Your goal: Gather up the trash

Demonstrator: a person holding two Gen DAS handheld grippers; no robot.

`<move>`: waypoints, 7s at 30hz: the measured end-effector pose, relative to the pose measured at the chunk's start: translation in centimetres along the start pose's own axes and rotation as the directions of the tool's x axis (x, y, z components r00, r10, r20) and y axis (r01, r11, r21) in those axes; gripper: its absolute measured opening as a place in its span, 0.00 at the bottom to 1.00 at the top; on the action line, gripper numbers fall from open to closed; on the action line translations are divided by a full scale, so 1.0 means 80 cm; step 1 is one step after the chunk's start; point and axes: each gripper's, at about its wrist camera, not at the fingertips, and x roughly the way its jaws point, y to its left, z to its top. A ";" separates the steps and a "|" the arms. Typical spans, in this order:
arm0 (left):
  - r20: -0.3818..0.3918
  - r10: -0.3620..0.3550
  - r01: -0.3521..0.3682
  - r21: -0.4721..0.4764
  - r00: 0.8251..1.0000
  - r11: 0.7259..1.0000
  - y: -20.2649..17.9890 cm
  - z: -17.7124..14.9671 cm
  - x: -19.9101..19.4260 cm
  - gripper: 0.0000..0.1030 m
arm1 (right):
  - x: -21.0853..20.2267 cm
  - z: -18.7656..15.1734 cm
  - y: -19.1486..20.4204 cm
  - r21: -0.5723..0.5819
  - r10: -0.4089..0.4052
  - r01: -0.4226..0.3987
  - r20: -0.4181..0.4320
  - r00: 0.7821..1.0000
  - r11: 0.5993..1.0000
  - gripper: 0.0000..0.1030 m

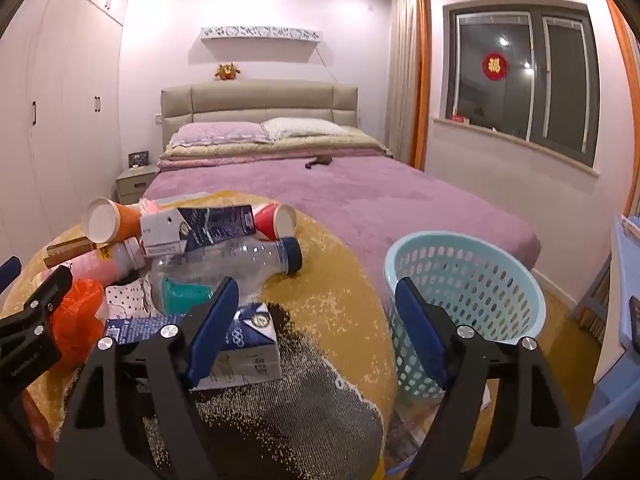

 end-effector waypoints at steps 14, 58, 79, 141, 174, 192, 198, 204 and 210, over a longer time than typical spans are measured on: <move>0.004 0.010 -0.010 -0.006 1.000 1.000 -0.001 -0.001 -0.005 0.93 | 0.008 -0.005 0.004 0.082 0.069 -0.081 0.131 0.989 0.993 0.74; -0.038 0.018 -0.019 -0.023 0.999 1.000 0.004 -0.002 0.007 0.93 | 0.034 -0.010 0.001 0.084 0.062 -0.067 0.058 0.996 0.994 0.74; -0.090 -0.060 0.056 -0.049 0.994 0.997 0.021 -0.001 -0.004 0.93 | 0.022 -0.004 -0.002 0.077 0.074 -0.077 0.049 0.996 0.994 0.41; -0.305 -0.088 0.061 -0.095 0.948 0.994 0.086 0.006 -0.028 0.38 | -0.046 -0.030 0.069 -0.184 0.517 -0.623 -0.410 0.752 0.760 0.70; -0.132 -0.378 0.389 0.070 0.916 0.918 -0.103 0.138 -0.019 0.38 | -0.039 0.060 -0.114 0.010 0.298 -0.298 -0.062 0.953 0.955 0.33; -0.468 -0.593 0.626 -0.103 0.655 0.773 -0.359 0.066 0.200 0.39 | 0.119 0.008 -0.282 0.346 -0.055 0.176 -0.334 0.941 0.922 0.33; -0.486 -0.592 0.634 -0.094 0.643 0.767 -0.375 0.050 0.221 0.56 | 0.151 -0.002 -0.294 0.358 -0.067 0.216 -0.387 0.920 0.908 0.34; -0.417 -0.605 0.642 -0.063 0.678 0.764 -0.351 0.060 0.187 0.75 | 0.153 -0.005 -0.300 0.376 -0.055 0.202 -0.368 0.928 0.904 0.39; -0.324 -0.603 0.636 -0.005 0.729 0.771 -0.316 0.085 0.133 0.82 | 0.135 0.008 -0.284 0.382 -0.022 0.148 -0.315 0.949 0.912 0.39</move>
